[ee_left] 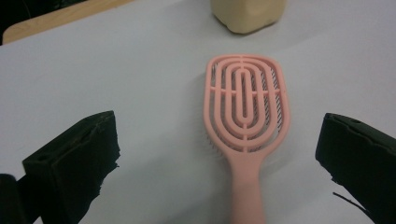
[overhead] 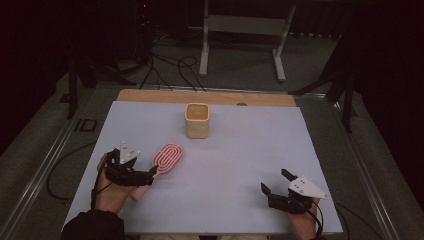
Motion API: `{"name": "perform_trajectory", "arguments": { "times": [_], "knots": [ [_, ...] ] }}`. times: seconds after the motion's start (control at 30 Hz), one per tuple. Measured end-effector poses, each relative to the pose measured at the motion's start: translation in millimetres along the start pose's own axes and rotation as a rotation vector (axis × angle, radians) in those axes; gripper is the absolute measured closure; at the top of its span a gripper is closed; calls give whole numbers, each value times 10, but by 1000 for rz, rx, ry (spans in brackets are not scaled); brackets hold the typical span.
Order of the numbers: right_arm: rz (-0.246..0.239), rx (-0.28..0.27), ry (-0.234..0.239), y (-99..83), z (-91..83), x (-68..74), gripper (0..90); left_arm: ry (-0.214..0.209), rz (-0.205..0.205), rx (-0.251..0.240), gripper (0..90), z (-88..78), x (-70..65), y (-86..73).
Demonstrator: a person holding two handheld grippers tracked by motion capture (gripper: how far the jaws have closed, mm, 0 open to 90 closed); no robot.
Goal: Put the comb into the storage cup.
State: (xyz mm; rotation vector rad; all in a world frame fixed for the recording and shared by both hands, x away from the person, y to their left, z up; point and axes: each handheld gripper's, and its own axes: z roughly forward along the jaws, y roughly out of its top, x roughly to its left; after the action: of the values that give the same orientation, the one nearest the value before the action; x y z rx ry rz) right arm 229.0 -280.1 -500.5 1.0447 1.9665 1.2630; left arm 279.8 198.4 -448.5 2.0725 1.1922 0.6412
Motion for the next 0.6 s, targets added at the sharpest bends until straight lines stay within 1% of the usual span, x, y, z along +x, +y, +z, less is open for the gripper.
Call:
{"name": "perform_trajectory", "arguments": {
  "times": [0.03,0.07,0.1,0.13,0.2,0.23,0.27,0.3,0.33,0.37,0.4,0.43,0.47,0.53,0.57,0.6],
  "knots": [
    [-1,1,0,0,-1,-1,126,-3,4,15,3,37,-18,13],
    [-1,2,-1,0,-1,-2,125,-3,4,15,3,37,-18,13],
    [-2,2,-1,-1,-2,-5,126,-5,10,38,4,78,-35,22],
    [-3,3,-1,-2,-3,-7,126,-8,13,52,4,103,-42,25],
    [-1,3,-2,-6,-4,-11,126,-6,15,59,11,116,-44,25],
    [1,3,-4,-8,-6,-13,126,2,12,71,17,149,-45,24],
    [1,3,-4,-8,-6,-13,126,2,12,71,22,149,-45,24],
    [3,4,-7,-9,-10,-13,126,-6,8,91,23,181,-38,19],
    [3,4,-7,-9,-10,-13,126,-6,8,91,24,181,-38,19],
    [0,6,-7,-10,-9,-12,126,-7,4,116,23,219,-35,10],
    [2,7,-7,-11,-8,-10,126,-7,4,116,23,219,-35,10],
    [-2,9,-7,-11,-5,-9,126,-11,2,138,23,264,-36,-11],
    [-2,9,-7,-11,-5,-9,126,-11,2,138,24,264,-36,-11],
    [-4,8,-5,-11,0,-5,125,-13,10,170,23,319,-47,-42],
    [-4,8,-5,-11,0,-5,125,-13,10,170,26,319,-47,-42],
    [-4,10,-6,-11,-3,-7,126,-7,14,181,28,338,-52,-50]
  ]
}}
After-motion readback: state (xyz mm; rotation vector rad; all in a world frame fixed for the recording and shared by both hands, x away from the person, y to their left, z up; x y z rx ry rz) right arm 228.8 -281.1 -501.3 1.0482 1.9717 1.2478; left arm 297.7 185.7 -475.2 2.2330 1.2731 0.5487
